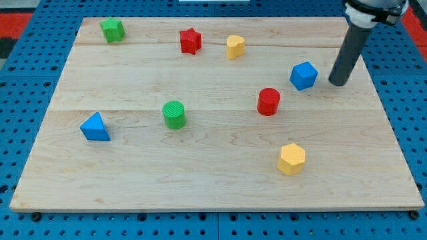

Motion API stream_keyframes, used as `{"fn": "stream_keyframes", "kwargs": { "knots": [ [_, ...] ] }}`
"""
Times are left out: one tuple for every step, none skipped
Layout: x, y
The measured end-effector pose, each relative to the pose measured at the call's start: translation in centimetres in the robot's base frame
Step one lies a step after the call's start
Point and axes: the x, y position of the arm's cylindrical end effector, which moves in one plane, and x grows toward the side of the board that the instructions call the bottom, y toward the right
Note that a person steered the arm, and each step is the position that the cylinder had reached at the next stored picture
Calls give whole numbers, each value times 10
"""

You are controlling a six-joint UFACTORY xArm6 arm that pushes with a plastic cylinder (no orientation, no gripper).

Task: Place the blue cube at top right side of the yellow heart

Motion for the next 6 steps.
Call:
{"fn": "stream_keyframes", "kwargs": {
  "knots": [
    [5,-58],
    [-38,-55],
    [-66,-30],
    [-84,-29],
    [-109,-29],
    [-141,-27]
  ]
}}
